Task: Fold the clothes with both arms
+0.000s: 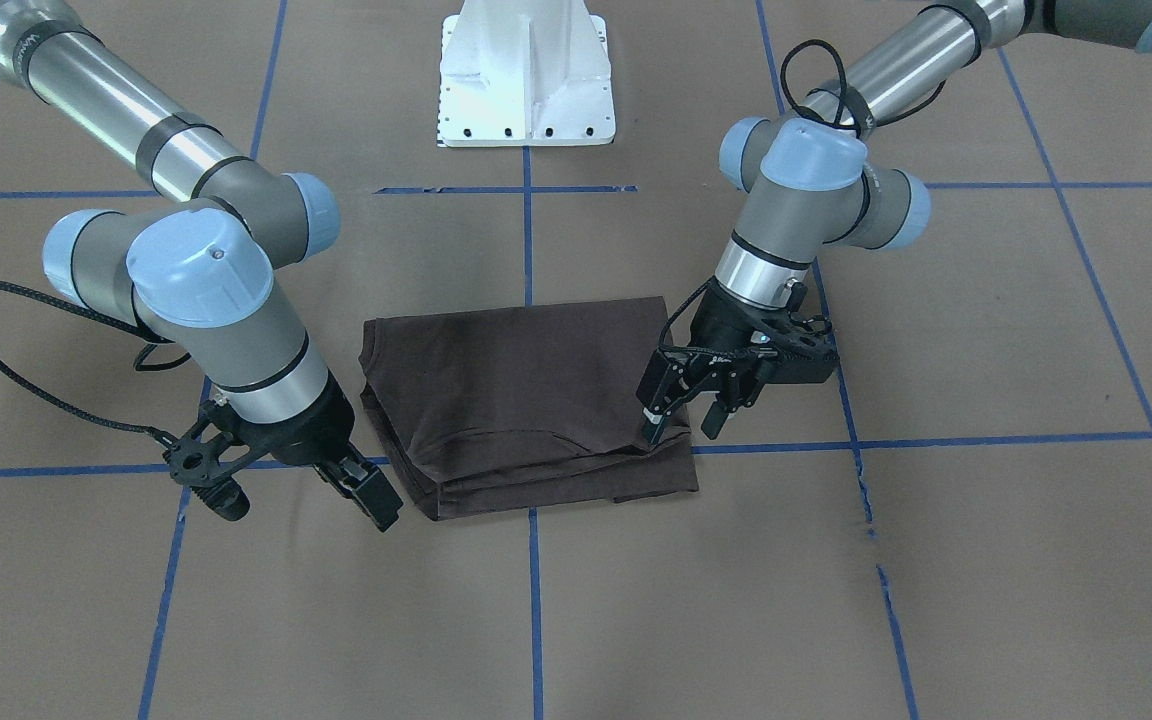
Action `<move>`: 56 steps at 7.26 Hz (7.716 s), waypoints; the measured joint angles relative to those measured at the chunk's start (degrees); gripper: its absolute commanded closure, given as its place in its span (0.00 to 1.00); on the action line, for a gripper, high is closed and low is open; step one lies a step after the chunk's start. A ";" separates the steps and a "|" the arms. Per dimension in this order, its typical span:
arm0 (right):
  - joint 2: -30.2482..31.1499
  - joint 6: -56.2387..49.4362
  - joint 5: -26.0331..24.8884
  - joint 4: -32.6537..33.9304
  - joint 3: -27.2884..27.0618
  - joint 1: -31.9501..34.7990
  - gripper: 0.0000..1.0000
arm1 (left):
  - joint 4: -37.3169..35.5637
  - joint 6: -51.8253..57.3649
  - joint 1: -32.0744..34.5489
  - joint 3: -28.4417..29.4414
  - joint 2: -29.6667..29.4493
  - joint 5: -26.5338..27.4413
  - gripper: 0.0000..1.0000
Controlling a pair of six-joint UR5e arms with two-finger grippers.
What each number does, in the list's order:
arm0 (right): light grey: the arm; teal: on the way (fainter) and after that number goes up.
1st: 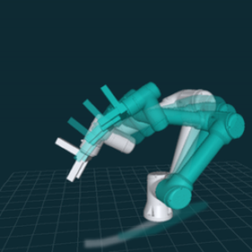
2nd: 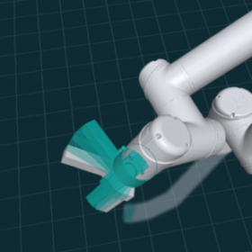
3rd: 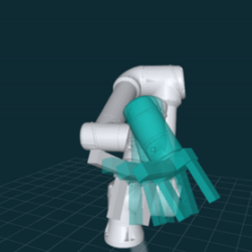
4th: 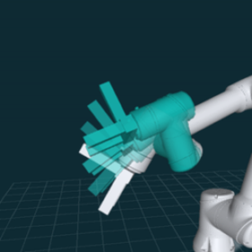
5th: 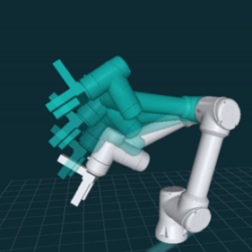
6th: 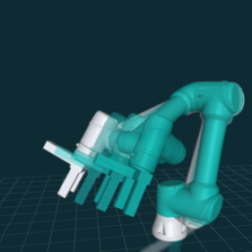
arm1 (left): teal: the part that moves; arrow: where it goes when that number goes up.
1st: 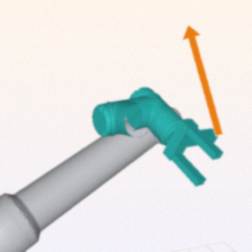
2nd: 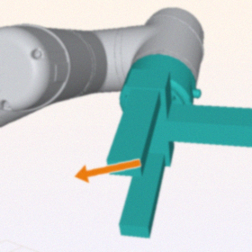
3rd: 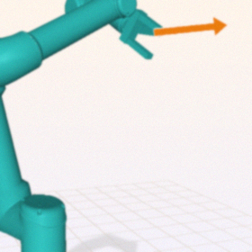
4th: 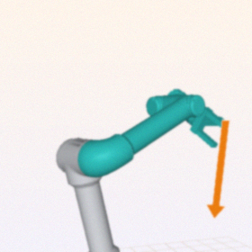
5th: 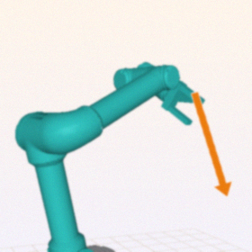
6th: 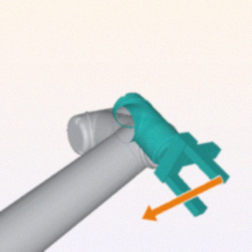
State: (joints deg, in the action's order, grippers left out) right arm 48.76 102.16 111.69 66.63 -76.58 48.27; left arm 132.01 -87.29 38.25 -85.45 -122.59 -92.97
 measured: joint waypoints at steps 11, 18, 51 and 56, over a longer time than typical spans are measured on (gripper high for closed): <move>4.61 -3.81 0.54 -0.29 -2.02 0.72 0.00 | -4.11 28.49 3.08 16.39 -6.91 0.32 1.00; 19.71 -45.47 13.49 5.51 -6.16 21.61 0.00 | 1.01 65.09 36.84 17.61 5.19 -36.38 0.00; 40.15 -105.00 20.61 24.70 -17.05 39.54 0.00 | -46.58 82.66 46.89 -7.58 28.02 -40.71 0.00; 39.78 -104.99 20.67 24.69 -17.13 39.30 0.00 | -46.00 91.28 50.09 -4.75 27.86 -41.01 0.00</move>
